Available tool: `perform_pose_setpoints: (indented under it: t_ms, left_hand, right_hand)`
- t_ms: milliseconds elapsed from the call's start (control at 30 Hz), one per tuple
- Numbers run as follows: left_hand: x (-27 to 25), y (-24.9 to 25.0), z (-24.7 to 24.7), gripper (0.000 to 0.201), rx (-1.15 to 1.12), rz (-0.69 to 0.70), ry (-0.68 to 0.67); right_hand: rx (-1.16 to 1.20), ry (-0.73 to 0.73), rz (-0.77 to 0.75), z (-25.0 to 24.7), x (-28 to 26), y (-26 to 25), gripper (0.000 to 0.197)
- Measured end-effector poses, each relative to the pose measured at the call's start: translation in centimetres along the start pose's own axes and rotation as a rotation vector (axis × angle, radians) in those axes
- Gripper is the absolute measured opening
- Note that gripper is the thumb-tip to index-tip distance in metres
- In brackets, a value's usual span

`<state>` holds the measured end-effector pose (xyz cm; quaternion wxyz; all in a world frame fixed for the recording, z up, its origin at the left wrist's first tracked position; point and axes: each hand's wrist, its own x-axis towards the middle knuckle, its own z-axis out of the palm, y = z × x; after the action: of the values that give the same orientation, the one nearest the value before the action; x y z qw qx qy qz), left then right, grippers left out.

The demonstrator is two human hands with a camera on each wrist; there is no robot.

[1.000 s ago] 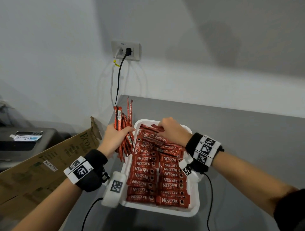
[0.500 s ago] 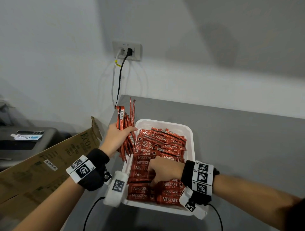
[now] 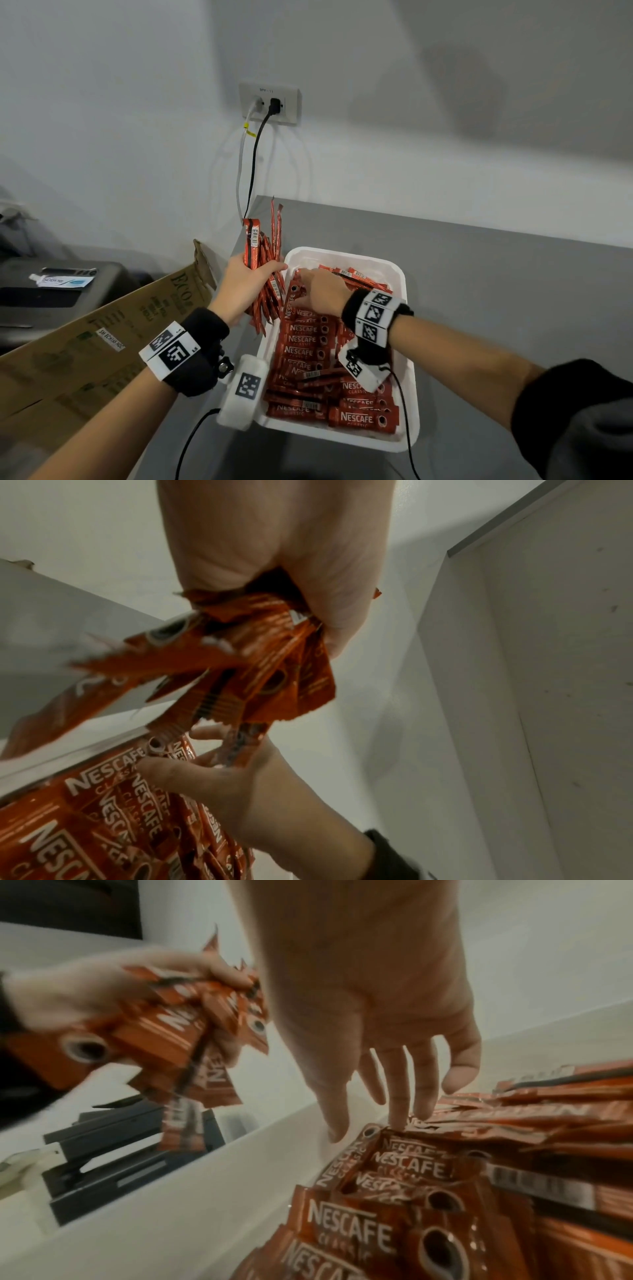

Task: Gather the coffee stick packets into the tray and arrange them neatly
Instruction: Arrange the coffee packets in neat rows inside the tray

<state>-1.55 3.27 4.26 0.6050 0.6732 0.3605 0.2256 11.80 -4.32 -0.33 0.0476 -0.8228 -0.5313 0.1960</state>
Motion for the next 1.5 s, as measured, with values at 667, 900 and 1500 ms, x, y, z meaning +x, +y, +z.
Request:
perform_pose_setpoints:
  t_ms: [667,900,1500]
  left_hand:
    - [0.4,0.8,0.7,0.028,0.013,0.030,-0.016]
    - [0.5,0.8,1.4,0.015,-0.017,0.010,-0.048]
    - [0.5,0.1,0.7,0.019,-0.027,0.014,-0.031]
  right_hand:
    - [0.528,0.158,-0.014,-0.7,-0.3,0.1,0.026]
    - [0.528,-0.095,-0.063,0.0,-6.4,0.6,0.023]
    - [-0.176,0.102,0.076,0.1,-0.6,4.5,0.015]
